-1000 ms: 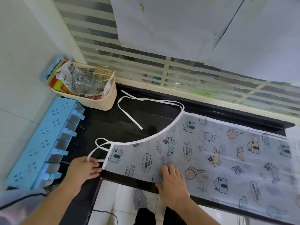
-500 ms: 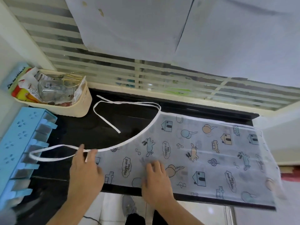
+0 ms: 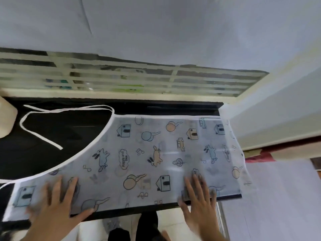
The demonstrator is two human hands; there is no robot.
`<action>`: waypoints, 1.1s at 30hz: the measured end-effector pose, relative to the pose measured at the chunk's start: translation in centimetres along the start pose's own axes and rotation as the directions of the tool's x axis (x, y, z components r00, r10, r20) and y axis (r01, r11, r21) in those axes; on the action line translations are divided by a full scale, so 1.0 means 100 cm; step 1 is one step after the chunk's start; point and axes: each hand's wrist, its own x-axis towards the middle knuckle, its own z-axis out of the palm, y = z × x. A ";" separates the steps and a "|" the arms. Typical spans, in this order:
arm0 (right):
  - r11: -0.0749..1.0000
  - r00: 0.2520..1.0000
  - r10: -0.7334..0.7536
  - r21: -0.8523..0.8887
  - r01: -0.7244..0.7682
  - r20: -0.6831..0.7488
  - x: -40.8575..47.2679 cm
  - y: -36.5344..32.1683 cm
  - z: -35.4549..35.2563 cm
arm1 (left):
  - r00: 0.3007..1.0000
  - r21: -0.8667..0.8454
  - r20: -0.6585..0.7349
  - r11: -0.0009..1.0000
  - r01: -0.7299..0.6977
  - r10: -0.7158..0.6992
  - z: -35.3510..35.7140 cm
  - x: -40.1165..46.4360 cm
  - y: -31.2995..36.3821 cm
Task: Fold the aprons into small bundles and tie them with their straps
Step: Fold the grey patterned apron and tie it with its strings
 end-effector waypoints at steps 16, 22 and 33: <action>0.946 0.974 -0.218 0.258 0.196 0.059 0.056 -0.032 -0.043 | 0.928 -0.024 0.112 0.934 -0.356 0.356 -0.025 0.009 0.301; 0.973 0.996 -0.083 0.216 0.084 -0.014 0.045 0.063 -0.030 | 0.921 0.152 0.170 0.914 -0.377 0.351 -0.026 0.020 0.263; 0.160 0.543 0.720 0.658 -0.736 0.432 0.055 0.176 -0.068 | 0.913 0.052 0.210 0.928 -0.369 0.351 -0.040 0.021 0.258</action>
